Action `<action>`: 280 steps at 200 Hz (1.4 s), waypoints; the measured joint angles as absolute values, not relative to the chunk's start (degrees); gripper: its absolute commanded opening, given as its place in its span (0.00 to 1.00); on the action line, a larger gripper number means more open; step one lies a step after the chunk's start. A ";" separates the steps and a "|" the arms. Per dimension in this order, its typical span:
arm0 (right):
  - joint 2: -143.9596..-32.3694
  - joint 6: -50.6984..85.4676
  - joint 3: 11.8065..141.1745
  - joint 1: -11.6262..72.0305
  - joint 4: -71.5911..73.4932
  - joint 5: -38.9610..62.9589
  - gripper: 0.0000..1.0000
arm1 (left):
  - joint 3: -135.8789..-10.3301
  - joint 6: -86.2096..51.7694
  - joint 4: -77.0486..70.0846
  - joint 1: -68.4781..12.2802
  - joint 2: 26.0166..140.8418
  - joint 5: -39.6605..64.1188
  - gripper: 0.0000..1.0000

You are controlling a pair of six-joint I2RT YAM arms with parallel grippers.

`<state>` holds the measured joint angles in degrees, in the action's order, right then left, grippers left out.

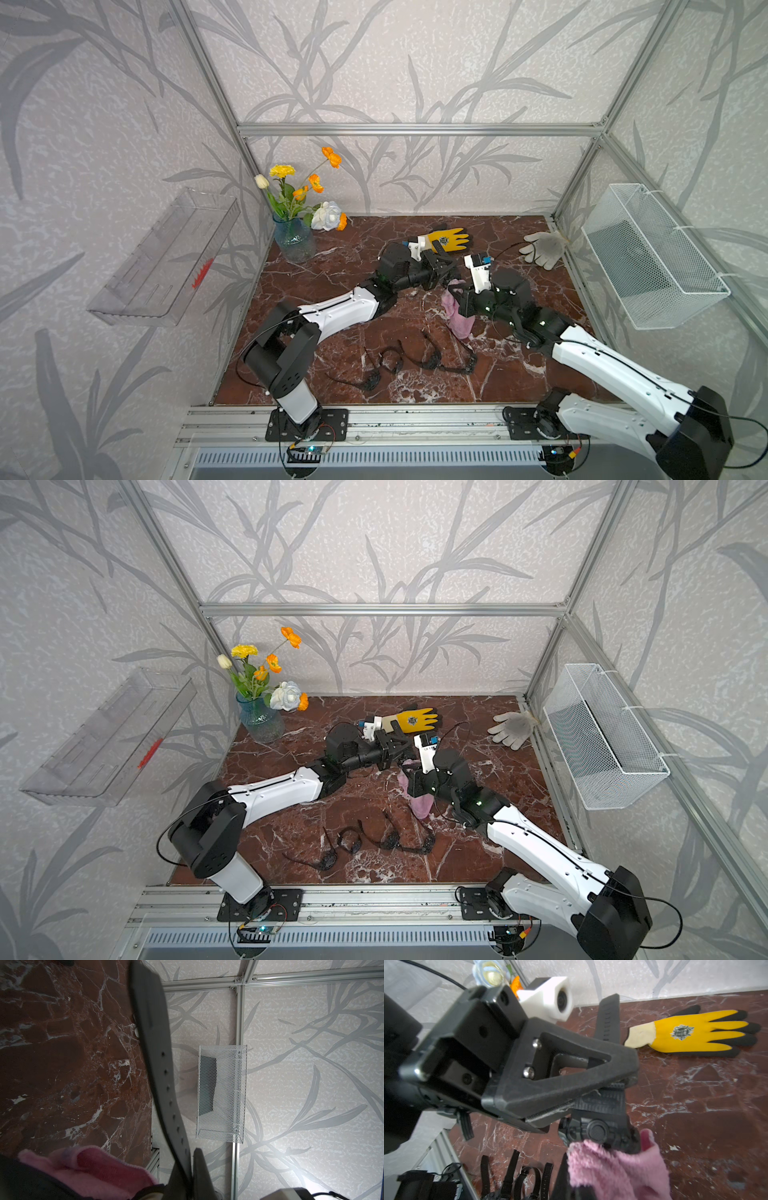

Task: Wipe the watch dial
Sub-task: Wipe the dirt from the watch dial.

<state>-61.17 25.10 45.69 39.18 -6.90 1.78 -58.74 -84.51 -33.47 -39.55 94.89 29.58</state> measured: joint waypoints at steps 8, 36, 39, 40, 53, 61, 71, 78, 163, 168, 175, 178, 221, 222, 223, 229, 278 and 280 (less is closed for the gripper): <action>-61.25 25.28 46.44 39.46 -8.49 -0.27 0.00 | -58.74 -84.53 -33.47 -39.57 94.89 29.50 0.00; -61.25 26.22 47.16 39.66 -11.81 -5.50 0.00 | -58.72 -84.51 -33.45 -39.62 94.89 29.28 0.00; -61.25 26.22 47.16 39.70 -12.05 -5.89 0.00 | -58.72 -84.51 -33.45 -39.62 94.89 29.26 0.00; -61.25 26.24 47.16 39.70 -12.14 -5.98 0.00 | -58.72 -84.51 -33.43 -39.62 94.89 29.23 0.00; -61.28 26.55 47.16 39.70 -13.28 -7.81 0.00 | -58.72 -84.51 -33.43 -39.62 94.89 29.19 0.00; -61.28 26.70 47.16 39.66 -13.82 -8.78 0.00 | -58.70 -84.51 -33.43 -39.62 94.89 29.21 0.00; -61.28 26.79 47.16 39.64 -14.20 -9.56 0.00 | -58.70 -84.53 -33.43 -39.64 94.89 29.28 0.00; -61.30 26.76 47.16 39.59 -14.31 -9.76 0.00 | -58.70 -84.53 -33.43 -39.66 94.89 29.43 0.00; -60.69 25.21 45.10 39.00 -8.36 2.20 0.00 | -58.63 -84.60 -33.47 -39.59 94.80 29.82 0.00; -60.69 25.17 45.10 39.00 -7.94 2.92 0.00 | -58.63 -84.60 -33.47 -39.59 94.78 29.87 0.00; -60.69 25.12 45.10 39.00 -7.51 3.81 0.00 | -58.63 -84.60 -33.47 -39.59 94.78 29.89 0.00; -60.69 25.10 45.10 39.03 -7.33 4.12 0.00 | -58.63 -84.60 -33.47 -39.59 94.78 29.91 0.00; -61.01 25.06 45.10 39.03 -4.86 6.81 0.00 | -58.61 -84.55 -33.50 -39.57 94.39 29.80 0.00; -61.01 25.08 45.10 39.03 -4.80 6.83 0.00 | -58.61 -84.53 -33.47 -39.57 94.35 29.78 0.00; -61.04 25.08 45.10 39.03 -4.73 6.85 0.00 | -58.61 -84.53 -33.47 -39.57 94.32 29.78 0.00; -61.14 25.15 45.10 39.03 -4.32 7.01 0.00 | -58.54 -84.51 -33.47 -39.51 94.13 29.63 0.00; -62.17 25.28 47.05 39.90 -7.16 1.58 0.00 | -58.17 -84.44 -33.43 -39.38 93.56 28.95 0.00; -62.17 25.28 47.16 39.97 -7.38 1.21 0.00 | -58.17 -84.42 -33.45 -39.38 93.56 28.93 0.00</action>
